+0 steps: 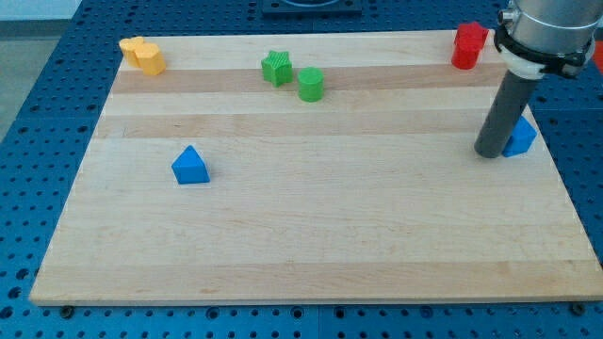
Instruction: Place the arm at the center of the board
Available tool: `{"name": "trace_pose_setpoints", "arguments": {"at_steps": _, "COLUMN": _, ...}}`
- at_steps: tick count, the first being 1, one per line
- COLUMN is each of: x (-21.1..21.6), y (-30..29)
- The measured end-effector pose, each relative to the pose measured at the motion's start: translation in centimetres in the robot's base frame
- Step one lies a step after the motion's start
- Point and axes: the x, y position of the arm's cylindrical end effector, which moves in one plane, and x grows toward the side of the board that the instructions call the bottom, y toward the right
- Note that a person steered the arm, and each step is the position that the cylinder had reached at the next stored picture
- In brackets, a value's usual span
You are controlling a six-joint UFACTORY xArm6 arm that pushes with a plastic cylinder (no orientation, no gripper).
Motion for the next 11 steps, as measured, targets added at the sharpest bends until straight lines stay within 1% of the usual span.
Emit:
{"name": "trace_pose_setpoints", "arguments": {"at_steps": 2, "x": 0.0, "y": 2.6}}
{"name": "trace_pose_setpoints", "arguments": {"at_steps": 3, "x": 0.0, "y": 2.8}}
{"name": "trace_pose_setpoints", "arguments": {"at_steps": 4, "x": 0.0, "y": 2.8}}
{"name": "trace_pose_setpoints", "arguments": {"at_steps": 5, "x": 0.0, "y": 0.9}}
{"name": "trace_pose_setpoints", "arguments": {"at_steps": 7, "x": 1.5, "y": -9.0}}
{"name": "trace_pose_setpoints", "arguments": {"at_steps": 10, "x": 1.5, "y": -18.2}}
{"name": "trace_pose_setpoints", "arguments": {"at_steps": 11, "x": 0.8, "y": -22.0}}
